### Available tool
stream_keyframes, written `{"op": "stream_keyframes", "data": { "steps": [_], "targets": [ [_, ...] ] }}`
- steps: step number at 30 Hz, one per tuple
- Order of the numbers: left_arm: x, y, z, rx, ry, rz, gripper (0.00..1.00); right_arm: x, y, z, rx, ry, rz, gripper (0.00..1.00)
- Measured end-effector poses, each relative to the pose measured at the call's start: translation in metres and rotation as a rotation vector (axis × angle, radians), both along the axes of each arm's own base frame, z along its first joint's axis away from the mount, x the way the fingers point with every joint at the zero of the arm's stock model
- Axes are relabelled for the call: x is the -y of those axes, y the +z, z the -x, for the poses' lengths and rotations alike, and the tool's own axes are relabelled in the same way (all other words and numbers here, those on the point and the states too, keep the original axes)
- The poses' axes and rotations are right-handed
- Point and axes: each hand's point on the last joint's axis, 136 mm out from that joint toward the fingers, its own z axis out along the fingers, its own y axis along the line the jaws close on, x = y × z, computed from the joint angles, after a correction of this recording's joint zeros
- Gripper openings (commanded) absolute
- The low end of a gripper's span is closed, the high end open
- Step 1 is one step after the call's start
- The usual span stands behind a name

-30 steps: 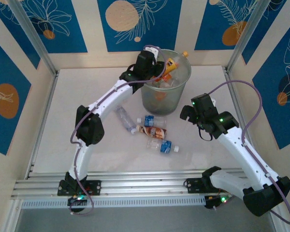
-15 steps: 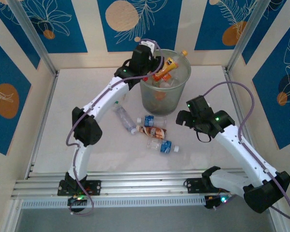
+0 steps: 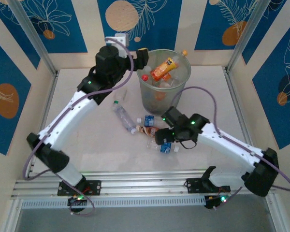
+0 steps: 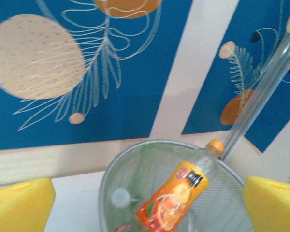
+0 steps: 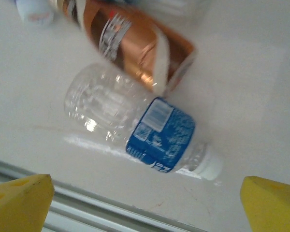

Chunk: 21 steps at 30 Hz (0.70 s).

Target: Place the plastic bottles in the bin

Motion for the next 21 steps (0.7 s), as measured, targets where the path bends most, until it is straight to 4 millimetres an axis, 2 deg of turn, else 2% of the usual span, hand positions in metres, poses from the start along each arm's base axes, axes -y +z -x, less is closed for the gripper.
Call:
{"op": "stream_keyframes", "data": {
  "steps": [4,7,10,13,16,21],
  "targets": [
    [-0.031,-0.031,0.018,-0.046,0.084,-0.021,1.0,-0.017,-0.03,0.011,-0.05,0.14,0.114,0.99],
    [-0.055,-0.055,0.031,-0.084,0.147,-0.036,1.0,-0.026,-0.045,0.011,-0.068,0.213,0.177,0.99],
    [-0.077,-0.07,0.046,-0.101,0.204,-0.036,1.0,-0.035,-0.053,0.006,-0.059,0.265,0.211,0.99],
    [-0.097,-0.071,0.06,-0.094,0.253,-0.023,1.0,-0.039,-0.056,0.0,-0.044,0.293,0.238,0.99],
    [-0.116,-0.063,0.071,-0.071,0.299,-0.002,1.0,-0.041,-0.059,-0.006,-0.028,0.31,0.262,0.99],
    [-0.14,-0.06,0.086,-0.055,0.363,0.024,1.0,-0.039,-0.063,-0.01,-0.02,0.319,0.283,0.99]
  ]
}}
